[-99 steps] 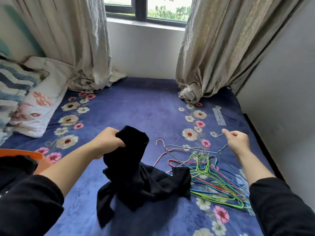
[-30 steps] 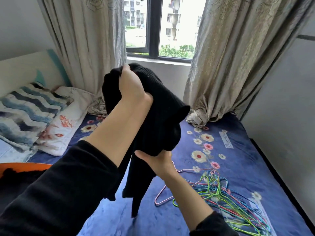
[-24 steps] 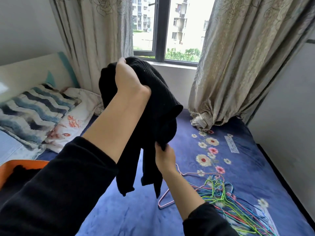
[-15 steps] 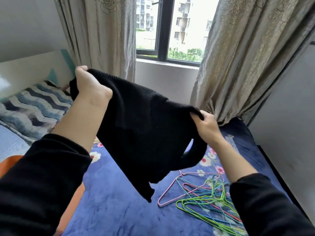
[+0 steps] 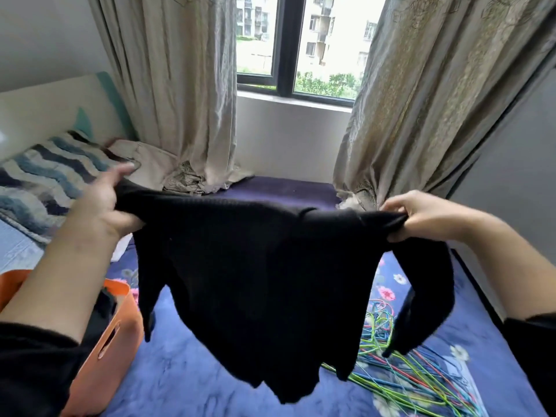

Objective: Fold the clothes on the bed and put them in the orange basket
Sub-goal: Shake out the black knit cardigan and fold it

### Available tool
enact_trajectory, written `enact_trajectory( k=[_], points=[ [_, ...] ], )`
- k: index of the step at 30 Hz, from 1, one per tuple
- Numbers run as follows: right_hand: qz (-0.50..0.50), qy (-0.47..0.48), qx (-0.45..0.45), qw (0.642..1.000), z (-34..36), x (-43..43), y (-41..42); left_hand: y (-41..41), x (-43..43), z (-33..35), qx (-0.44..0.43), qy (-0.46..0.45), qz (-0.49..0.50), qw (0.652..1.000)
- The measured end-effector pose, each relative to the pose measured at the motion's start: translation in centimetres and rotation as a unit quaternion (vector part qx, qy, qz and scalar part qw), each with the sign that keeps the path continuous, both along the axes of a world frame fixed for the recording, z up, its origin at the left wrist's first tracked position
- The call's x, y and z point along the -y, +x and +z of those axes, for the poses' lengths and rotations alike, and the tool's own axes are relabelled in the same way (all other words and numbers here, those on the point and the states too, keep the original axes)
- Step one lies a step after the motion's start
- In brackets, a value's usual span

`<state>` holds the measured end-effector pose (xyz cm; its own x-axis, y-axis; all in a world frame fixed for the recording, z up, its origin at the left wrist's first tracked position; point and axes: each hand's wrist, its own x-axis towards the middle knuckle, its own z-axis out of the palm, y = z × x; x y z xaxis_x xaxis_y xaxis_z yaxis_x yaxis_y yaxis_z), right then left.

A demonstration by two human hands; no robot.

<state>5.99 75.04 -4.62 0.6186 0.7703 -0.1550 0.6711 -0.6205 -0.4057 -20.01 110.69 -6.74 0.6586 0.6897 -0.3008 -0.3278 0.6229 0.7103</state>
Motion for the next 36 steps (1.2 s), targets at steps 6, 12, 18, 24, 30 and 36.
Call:
enact_trajectory(
  k=[6, 12, 18, 24, 30, 36],
  points=[
    [-0.113, -0.208, 0.036, 0.971, -8.1, -1.6, 2.6, 3.7, -2.1, -5.3, -0.188, -0.037, -0.014, 0.981],
    [-0.253, -0.013, 0.058, 0.966, -11.3, -3.0, 6.5, 8.2, -5.5, -6.0, -0.165, 0.030, -0.030, 0.985],
    [-0.318, 0.247, 0.147, 0.904, -8.9, -4.9, 7.5, 9.5, -5.5, -3.5, 0.017, 0.068, 0.022, 0.997],
    [-0.170, 0.185, 0.355, 0.901, -14.2, -3.5, 5.9, 4.9, -4.9, -10.3, 0.002, 0.042, 0.055, 0.998],
    [-0.152, -0.029, 0.314, 0.937, -29.8, -0.6, 0.0, -1.1, -1.3, -29.2, -0.200, -0.075, 0.075, 0.974],
    [-0.151, -0.324, 0.117, 0.927, -44.9, 2.4, -9.0, -8.8, 6.3, -46.5, -0.406, -0.177, 0.006, 0.897]
  ],
)
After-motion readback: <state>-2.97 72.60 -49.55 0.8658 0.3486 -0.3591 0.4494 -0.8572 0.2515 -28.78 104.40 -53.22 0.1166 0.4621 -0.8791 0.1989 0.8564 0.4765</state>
